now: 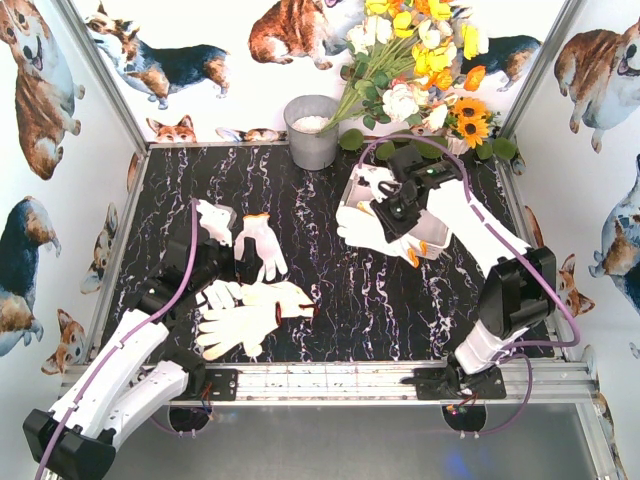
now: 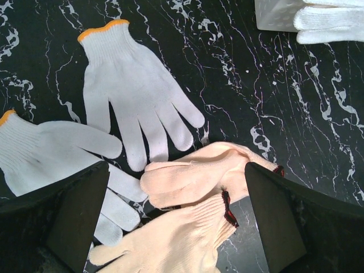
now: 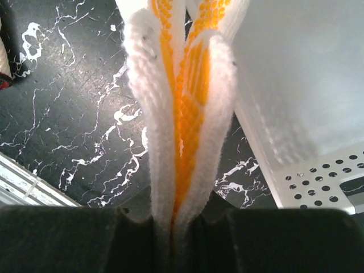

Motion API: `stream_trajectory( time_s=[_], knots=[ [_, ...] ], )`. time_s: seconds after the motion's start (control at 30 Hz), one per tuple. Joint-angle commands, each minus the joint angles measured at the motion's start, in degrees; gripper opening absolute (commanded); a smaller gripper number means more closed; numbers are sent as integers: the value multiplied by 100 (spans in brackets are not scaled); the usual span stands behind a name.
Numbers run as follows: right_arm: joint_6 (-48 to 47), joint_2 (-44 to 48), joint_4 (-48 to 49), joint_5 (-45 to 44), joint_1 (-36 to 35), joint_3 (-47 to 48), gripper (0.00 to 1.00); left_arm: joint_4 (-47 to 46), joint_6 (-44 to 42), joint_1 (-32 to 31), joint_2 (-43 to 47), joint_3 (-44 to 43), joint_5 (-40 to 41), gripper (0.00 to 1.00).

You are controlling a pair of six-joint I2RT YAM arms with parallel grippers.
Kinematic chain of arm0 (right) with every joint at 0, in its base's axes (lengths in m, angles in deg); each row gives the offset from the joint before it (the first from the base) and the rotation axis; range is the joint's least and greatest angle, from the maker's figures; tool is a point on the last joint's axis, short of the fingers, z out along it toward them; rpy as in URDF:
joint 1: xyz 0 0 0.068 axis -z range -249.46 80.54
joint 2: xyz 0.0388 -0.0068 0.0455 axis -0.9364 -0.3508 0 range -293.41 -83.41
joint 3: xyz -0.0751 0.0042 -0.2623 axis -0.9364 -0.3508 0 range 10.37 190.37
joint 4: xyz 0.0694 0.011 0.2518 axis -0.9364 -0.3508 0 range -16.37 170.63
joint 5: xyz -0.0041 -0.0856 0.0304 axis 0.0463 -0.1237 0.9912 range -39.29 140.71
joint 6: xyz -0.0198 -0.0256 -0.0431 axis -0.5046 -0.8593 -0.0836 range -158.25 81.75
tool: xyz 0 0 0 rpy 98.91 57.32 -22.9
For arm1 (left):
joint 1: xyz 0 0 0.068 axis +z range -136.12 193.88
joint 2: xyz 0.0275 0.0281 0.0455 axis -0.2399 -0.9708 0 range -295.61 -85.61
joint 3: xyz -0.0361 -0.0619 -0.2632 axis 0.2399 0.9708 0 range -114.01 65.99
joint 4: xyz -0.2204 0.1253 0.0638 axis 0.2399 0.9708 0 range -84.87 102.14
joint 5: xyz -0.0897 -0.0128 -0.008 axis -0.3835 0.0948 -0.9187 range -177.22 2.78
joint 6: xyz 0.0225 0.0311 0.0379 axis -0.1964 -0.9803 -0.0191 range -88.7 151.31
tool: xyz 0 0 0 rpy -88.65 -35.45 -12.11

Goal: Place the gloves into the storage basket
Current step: Pick up the glove from the center of the board, then place the glove in the bin.

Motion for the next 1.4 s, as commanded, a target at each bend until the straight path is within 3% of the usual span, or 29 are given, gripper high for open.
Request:
stream_trajectory(
  time_s=[0.0, 0.3, 0.53, 0.93, 1.37],
  knots=[
    [-265, -141, 248, 489, 282, 358, 0, -106, -99, 85, -10, 26, -38, 100],
    [-353, -646, 378, 829, 689, 683, 0, -93, -118, 103, -63, 32, -61, 100],
    [-410, -833, 481, 1642, 997, 797, 0, -84, -133, 97, -118, 24, -87, 100],
    [-492, -1533, 146, 1882, 1187, 1473, 0, -76, -133, 101, -135, 39, -108, 100],
    [-481, -1693, 42, 2212, 1531, 1835, 0, -99, -136, 100, -240, 32, -143, 100]
  ],
)
